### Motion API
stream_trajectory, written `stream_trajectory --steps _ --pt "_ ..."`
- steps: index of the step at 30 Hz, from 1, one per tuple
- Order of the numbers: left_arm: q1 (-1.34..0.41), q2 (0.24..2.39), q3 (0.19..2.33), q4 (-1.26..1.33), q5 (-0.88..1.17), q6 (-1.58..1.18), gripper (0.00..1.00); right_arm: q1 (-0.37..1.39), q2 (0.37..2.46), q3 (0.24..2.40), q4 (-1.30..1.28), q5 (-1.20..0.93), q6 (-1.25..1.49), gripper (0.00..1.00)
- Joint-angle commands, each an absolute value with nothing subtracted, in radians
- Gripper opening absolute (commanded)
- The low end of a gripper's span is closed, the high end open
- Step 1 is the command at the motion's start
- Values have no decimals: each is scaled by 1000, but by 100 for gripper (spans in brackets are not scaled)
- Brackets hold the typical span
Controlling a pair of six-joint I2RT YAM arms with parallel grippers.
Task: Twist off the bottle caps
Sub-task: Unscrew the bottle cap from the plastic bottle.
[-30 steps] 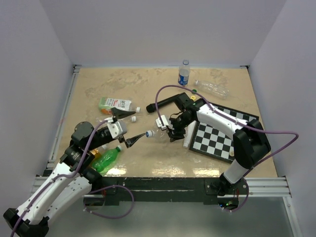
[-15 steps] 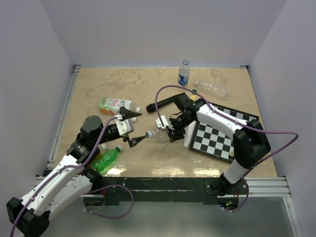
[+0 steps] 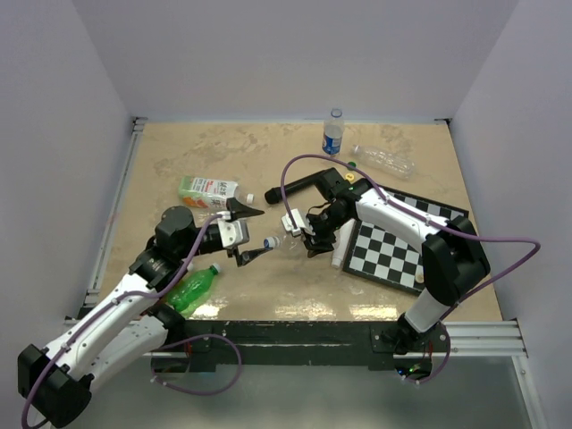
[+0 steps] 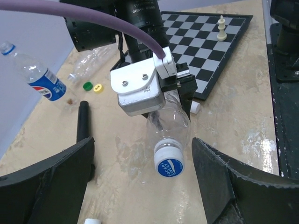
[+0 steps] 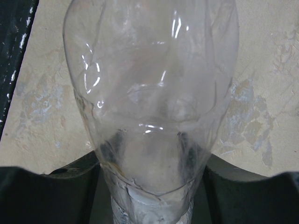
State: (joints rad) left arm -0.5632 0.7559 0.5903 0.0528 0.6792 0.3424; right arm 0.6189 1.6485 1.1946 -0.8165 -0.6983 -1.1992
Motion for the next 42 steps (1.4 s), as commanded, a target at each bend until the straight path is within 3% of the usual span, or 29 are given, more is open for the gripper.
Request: stream_trajectory --steps 1,33,42 --pt "-561 796 611 97 749 385 87 620 1606 1226 -831 -733 -1220 9" --pt "-589 842 554 43 755 413 56 617 1601 1227 -838 -736 -1227 9" --pt "-589 865 565 29 758 405 39 620 1601 1229 -838 -739 -1229 9"
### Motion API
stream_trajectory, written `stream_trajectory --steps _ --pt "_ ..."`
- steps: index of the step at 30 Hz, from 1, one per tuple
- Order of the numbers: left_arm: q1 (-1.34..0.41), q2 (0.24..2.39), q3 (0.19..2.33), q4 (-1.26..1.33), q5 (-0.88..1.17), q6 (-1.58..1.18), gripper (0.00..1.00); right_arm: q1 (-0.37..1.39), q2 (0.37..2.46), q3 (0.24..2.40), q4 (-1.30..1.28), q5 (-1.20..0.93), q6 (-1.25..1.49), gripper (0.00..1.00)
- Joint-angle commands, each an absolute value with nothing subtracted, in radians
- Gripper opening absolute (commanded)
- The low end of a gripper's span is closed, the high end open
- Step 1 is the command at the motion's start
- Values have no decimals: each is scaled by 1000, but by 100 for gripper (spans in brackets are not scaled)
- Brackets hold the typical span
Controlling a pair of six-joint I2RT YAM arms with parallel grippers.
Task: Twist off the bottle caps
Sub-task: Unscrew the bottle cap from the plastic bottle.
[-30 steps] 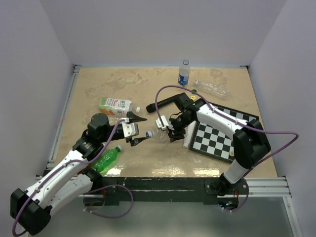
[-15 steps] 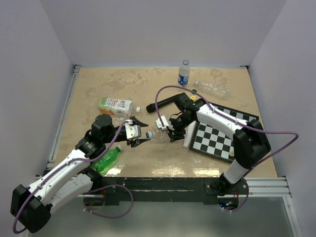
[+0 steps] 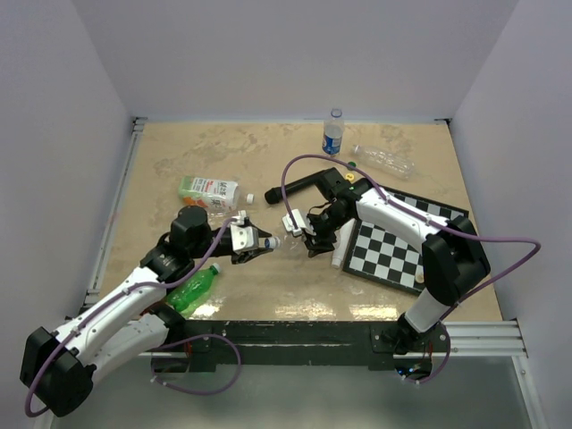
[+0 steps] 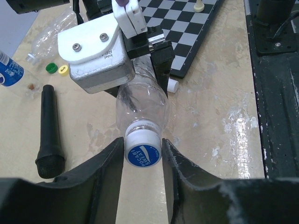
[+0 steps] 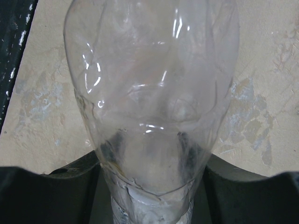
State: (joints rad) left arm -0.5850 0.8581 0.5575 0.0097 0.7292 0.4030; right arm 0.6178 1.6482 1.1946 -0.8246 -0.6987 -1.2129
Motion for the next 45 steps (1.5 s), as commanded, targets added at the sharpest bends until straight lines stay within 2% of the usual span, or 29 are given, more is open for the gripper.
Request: stream_trajectory --steps 1,6,7,14,16,26,30,31,32,36,41,45 --pt "-591 867 569 29 758 399 33 620 1603 1227 -838 -739 -1229 9" --pt "-589 897 615 3 735 292 3 620 1601 1229 -838 -735 -1227 9" --pt "-588 906 629 2 727 252 0 618 1601 1229 -838 -735 -1227 9" --pt "-586 916 695 -93 465 -301 0 620 1606 1226 -833 -730 -1223 9" --pt "-586 919 695 -112 445 -406 0 617 1608 1227 -833 -730 -1223 9" --pt "-586 908 707 -137 429 -451 0 620 1608 1227 -831 -729 -1220 9" --pt "-586 913 715 -141 439 -449 21 618 1608 1227 -830 -727 -1220 9" --pt "-586 911 715 -141 440 -446 28 618 1608 1226 -830 -727 -1220 9" --pt "-587 911 716 -144 440 -445 40 617 1608 1226 -831 -726 -1218 9" --pt "-586 894 732 -169 433 -417 66 618 1608 1226 -830 -726 -1220 9" --pt "-586 841 759 -224 390 -330 84 618 1608 1226 -830 -727 -1220 9" --pt "-586 778 782 -253 426 -211 86 620 1609 1230 -834 -735 -1221 9"
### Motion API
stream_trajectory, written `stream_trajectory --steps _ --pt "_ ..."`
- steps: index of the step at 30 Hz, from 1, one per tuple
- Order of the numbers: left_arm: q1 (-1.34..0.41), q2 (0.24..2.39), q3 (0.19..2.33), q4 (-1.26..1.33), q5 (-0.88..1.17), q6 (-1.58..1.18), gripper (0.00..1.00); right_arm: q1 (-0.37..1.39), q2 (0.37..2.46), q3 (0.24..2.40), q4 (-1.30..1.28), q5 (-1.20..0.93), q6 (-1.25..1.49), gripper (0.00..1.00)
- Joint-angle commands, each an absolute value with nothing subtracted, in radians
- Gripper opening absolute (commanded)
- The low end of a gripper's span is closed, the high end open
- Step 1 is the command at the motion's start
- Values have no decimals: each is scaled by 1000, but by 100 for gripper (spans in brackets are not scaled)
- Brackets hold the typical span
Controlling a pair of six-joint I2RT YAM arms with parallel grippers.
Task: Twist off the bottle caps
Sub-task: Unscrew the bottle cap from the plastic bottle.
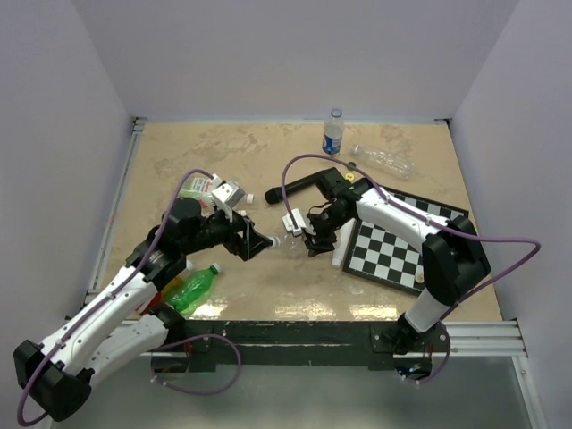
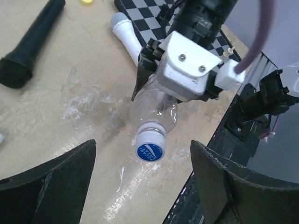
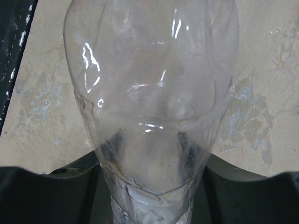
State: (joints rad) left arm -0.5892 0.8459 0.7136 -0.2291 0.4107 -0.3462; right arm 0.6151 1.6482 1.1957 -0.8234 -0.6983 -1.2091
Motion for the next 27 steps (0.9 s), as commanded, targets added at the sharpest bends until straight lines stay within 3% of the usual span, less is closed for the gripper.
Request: stream_trajectory --steps 1,8,12,22,27 --pt "-586 755 782 -249 452 -169 87 618 1612 1230 -838 -738 -1221 9" --pt "-586 597 619 -152 618 363 95 618 1608 1233 -847 -744 -1230 9" --pt "-587 641 584 -129 693 540 95 620 1606 1232 -847 -747 -1232 9" --pt "-591 802 604 -41 758 535 82 618 1609 1230 -848 -747 -1235 9" --pt "-591 837 600 20 767 491 66 620 1612 1233 -847 -749 -1236 9"
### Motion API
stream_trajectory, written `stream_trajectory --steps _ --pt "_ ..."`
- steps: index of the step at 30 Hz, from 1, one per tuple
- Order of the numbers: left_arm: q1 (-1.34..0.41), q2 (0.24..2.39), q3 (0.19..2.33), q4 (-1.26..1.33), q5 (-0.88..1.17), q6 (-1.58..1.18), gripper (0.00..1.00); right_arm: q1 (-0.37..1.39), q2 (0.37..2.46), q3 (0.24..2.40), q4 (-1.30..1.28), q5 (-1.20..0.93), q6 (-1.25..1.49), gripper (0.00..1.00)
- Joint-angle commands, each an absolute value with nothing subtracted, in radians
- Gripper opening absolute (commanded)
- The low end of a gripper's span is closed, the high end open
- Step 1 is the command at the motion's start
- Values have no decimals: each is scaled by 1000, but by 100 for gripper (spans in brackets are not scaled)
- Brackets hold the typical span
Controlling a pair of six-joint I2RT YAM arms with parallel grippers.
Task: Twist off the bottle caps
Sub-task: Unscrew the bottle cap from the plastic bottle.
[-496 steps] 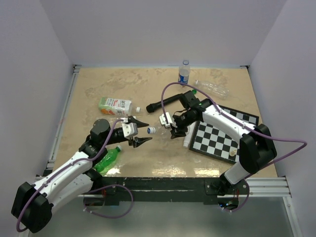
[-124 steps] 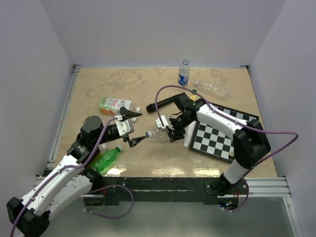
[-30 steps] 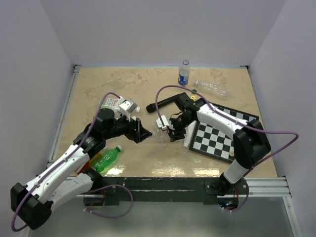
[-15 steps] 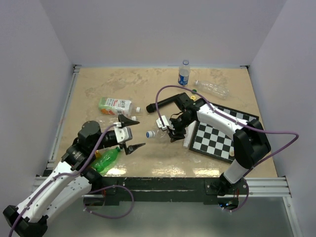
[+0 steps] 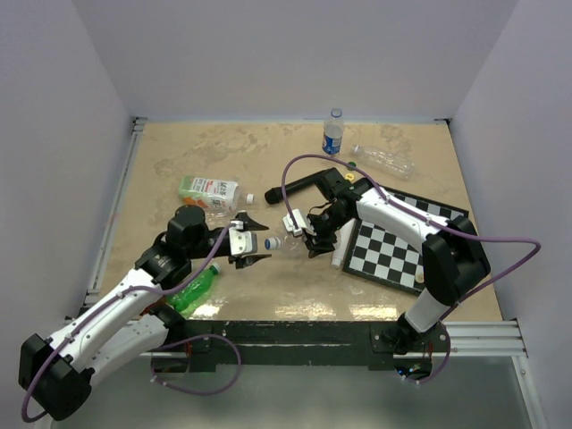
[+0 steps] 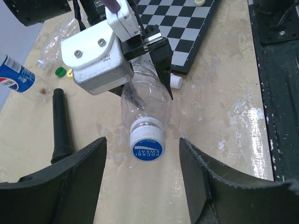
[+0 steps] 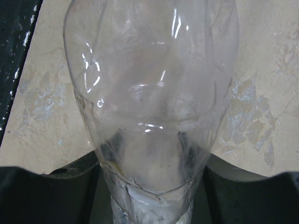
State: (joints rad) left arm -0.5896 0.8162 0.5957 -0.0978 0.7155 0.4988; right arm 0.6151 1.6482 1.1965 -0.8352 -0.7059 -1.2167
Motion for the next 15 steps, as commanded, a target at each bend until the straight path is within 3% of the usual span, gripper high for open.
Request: stream_trajectory --steps 1,6,15 --pt "-592 845 601 21 772 485 63 620 1611 1233 -848 -749 -1236 9" --pt "-592 864 598 21 776 476 53 618 1609 1233 -848 -747 -1236 9" --pt "-601 879 592 2 758 485 52 618 1608 1233 -850 -749 -1236 9"
